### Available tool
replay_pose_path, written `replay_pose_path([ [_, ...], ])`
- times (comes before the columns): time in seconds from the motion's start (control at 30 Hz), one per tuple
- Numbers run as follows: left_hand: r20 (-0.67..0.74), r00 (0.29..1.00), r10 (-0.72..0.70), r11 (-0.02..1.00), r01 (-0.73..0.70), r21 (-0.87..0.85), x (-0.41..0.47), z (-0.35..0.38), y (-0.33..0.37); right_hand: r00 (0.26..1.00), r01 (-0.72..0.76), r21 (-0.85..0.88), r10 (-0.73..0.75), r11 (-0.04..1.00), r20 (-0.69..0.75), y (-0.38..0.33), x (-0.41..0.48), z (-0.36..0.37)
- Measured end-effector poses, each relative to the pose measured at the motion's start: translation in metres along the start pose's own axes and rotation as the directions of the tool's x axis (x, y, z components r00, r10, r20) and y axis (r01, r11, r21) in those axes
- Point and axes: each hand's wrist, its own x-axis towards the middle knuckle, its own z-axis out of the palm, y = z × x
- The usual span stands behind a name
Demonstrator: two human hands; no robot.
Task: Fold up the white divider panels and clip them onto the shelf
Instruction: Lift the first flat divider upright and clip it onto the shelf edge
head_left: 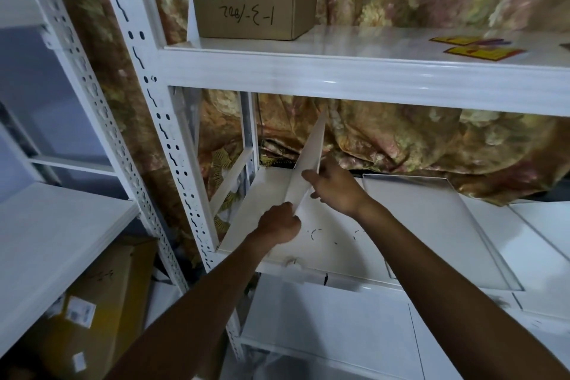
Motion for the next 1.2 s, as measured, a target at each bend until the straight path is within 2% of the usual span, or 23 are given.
replay_pose_path([
  [0.1, 0.038, 0.999, -0.021, 0.998, 0.023, -0.058, 0.002, -0.021, 0.007, 0.995, -0.016, -0.066, 0.022, 0.998, 0.094, -0.023, 0.008, 0.009],
  [0.33, 0.097, 0.993, -0.06, 0.952, 0.086, -0.295, -0.001, -0.043, 0.025, 0.98, -0.169, -0.011, 0.169, 0.986, 0.104, -0.043, 0.021, 0.018],
  [0.57, 0.126, 0.987, -0.1, 0.886, 0.146, -0.439, -0.003, -0.032, 0.027, 0.982, -0.125, -0.139, 0.142, 0.982, 0.123, -0.039, 0.022, 0.026],
  [0.7, 0.154, 0.986, -0.065, 0.892, 0.126, -0.435, -0.006, -0.03, 0.03, 0.982, -0.114, -0.181, 0.138, 0.977, 0.128, -0.034, 0.022, 0.027],
  [0.97, 0.167, 0.986, -0.024, 0.9, 0.094, -0.426, -0.004, -0.029, 0.031, 0.975, -0.174, -0.082, 0.183, 0.981, 0.126, -0.029, 0.024, 0.025],
  [1.2, 0.193, 0.981, 0.022, 0.91, 0.061, -0.411, -0.007, -0.031, 0.031, 0.973, -0.194, -0.082, 0.202, 0.978, 0.11, -0.028, 0.021, 0.024],
])
